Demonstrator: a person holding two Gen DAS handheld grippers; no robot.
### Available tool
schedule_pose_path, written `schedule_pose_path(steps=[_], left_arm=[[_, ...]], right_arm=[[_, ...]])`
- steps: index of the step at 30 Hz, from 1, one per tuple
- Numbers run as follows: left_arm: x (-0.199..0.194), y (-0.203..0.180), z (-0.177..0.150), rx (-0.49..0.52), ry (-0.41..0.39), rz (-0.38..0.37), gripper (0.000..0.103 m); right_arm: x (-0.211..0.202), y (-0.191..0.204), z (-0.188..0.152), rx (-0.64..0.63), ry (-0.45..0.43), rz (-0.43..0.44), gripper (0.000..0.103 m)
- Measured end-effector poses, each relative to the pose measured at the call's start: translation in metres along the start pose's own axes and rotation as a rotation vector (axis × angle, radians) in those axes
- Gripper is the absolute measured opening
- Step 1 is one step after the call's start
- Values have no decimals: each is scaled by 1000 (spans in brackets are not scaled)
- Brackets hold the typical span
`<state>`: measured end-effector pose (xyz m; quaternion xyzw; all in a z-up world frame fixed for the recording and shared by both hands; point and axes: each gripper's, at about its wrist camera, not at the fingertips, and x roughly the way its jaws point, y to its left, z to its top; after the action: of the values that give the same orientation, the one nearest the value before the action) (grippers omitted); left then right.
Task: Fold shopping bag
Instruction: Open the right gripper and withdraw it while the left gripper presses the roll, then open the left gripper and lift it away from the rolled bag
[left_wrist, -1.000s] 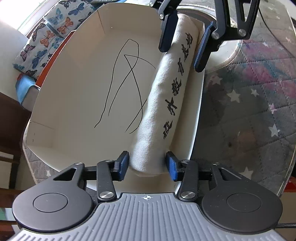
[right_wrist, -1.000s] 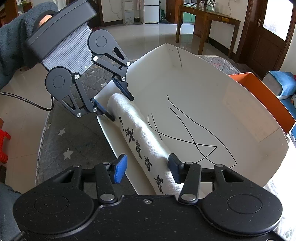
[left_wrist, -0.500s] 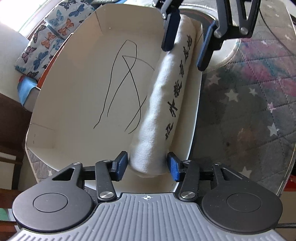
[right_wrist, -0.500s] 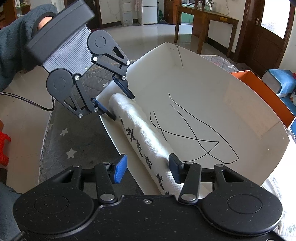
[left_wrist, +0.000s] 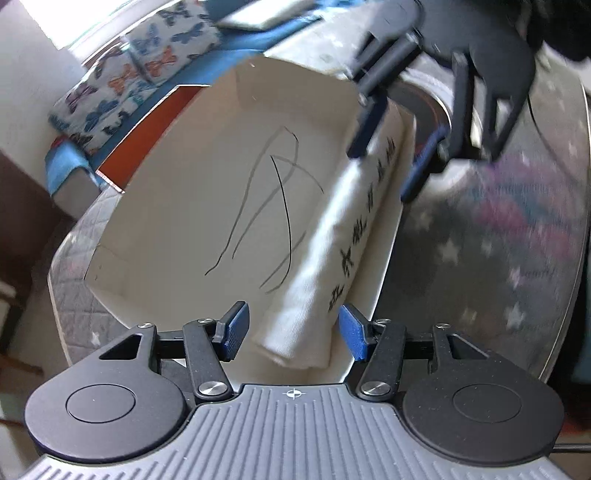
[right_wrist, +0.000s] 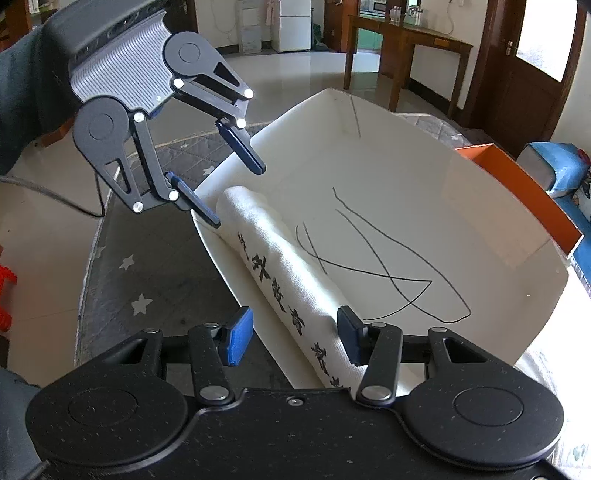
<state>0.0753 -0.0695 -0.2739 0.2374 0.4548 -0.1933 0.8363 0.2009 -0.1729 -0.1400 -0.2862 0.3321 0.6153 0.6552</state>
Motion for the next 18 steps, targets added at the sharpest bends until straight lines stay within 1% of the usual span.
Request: schedule_pose_path(steps=[2, 5, 8, 11, 12, 13, 15, 17, 18], left_arm=[[-64, 48, -11, -55, -28, 6, 56], [-80, 50, -14, -112, -51, 33, 57], [-96, 49, -25, -172, -86, 60, 58], [-111, 48, -25, -212, -126, 73, 64], [-116, 44, -26, -242, -148, 77, 67], [-120, 44, -26, -253, -154, 75, 69], [-126, 38, -28, -295, -177, 69, 70], [-133, 29, -30, -323, -194, 86, 71], [-133, 26, -30, -325, -199, 92, 73]], right_arm=[[-1, 1, -1, 7, -6, -2, 54], [-3, 3, -3, 20, -16, -11, 55], [-5, 7, -5, 23, -25, -34, 55], [-9, 14, -8, 20, -37, -62, 57], [-11, 15, -9, 30, -45, -67, 57], [-12, 16, -10, 37, -51, -74, 57], [-16, 21, -13, 51, -64, -94, 57], [-19, 24, -16, 67, -73, -109, 58], [-21, 27, -18, 76, -75, -115, 58]])
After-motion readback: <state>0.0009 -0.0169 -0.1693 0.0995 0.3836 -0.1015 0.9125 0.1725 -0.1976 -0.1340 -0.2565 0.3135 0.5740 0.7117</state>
